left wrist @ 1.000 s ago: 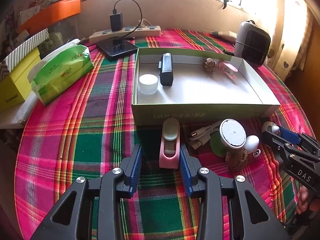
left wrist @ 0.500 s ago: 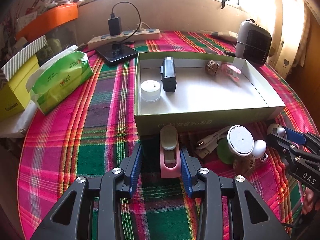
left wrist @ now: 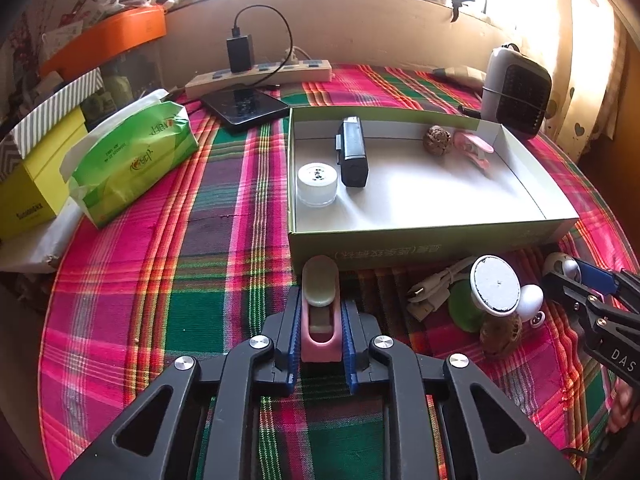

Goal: Organize objects
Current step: 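Close the left gripper on the pink holder while the right gripper grasps the panda ball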

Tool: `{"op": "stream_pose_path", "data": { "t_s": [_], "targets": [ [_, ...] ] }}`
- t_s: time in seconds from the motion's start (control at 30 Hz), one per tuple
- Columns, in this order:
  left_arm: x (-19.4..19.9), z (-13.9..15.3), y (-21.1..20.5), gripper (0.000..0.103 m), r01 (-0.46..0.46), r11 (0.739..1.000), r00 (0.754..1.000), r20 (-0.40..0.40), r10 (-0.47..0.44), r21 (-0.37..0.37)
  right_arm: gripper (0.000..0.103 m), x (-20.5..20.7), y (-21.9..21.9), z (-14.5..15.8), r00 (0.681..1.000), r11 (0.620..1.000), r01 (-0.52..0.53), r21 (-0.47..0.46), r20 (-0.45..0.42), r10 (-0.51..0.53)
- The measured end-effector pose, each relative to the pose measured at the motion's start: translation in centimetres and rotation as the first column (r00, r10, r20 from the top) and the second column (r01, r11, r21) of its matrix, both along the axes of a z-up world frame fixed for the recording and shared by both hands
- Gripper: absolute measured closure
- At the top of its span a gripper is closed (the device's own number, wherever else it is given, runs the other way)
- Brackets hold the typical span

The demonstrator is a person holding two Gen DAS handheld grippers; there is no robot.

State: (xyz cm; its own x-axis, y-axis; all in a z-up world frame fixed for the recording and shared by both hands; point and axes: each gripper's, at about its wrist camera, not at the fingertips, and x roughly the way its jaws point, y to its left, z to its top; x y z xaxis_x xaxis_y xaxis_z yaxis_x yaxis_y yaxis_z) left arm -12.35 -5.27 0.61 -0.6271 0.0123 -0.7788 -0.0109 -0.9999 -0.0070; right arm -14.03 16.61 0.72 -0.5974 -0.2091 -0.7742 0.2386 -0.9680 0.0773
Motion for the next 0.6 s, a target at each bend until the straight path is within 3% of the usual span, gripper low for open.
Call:
{"op": "stream_pose_path", "data": {
  "t_s": [0.6],
  "targets": [
    [0.12,-0.03,0.11,0.087,-0.002,1.000,1.000,-0.001,0.002,-0.006,0.060,-0.05,0.17,0.10,1.000,1.000,0.010,0.003,-0.002,-0.010]
  ]
}}
